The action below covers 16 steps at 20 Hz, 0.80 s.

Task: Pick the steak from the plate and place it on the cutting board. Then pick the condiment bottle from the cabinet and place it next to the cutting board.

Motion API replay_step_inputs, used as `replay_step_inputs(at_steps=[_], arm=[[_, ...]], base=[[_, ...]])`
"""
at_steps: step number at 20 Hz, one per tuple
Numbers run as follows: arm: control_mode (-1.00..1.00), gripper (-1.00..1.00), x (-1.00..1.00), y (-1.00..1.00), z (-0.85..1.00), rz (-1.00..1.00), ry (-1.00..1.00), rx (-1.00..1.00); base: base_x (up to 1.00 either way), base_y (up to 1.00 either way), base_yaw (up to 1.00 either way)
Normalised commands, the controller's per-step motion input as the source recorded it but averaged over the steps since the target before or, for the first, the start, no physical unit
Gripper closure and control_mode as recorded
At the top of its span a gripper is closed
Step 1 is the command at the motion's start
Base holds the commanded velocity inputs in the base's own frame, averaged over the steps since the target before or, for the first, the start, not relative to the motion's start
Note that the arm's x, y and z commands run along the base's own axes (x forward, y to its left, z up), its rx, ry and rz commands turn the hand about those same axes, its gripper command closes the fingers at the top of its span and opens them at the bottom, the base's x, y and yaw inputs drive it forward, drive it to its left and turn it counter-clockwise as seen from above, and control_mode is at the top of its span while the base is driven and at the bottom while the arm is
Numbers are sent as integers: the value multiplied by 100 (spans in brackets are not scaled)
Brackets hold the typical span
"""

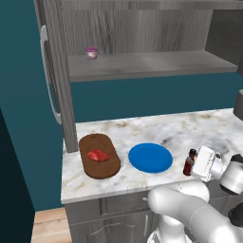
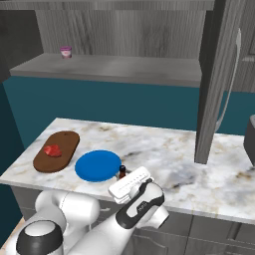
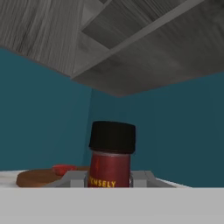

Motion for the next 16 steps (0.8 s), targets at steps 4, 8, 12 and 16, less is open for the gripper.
replay_step_inputs(at_steps=[4, 8, 12, 16], arm=[[-100, 100, 0, 0, -1, 0, 0, 0], [-100, 100, 0, 0, 0, 0, 0, 0], [-100, -100, 0, 0, 0, 0, 0, 0], [-100, -100, 0, 0, 0, 0, 0, 0]], base=[[0, 0, 0], [0, 0, 0], [0, 0, 0], [0, 0, 0]])
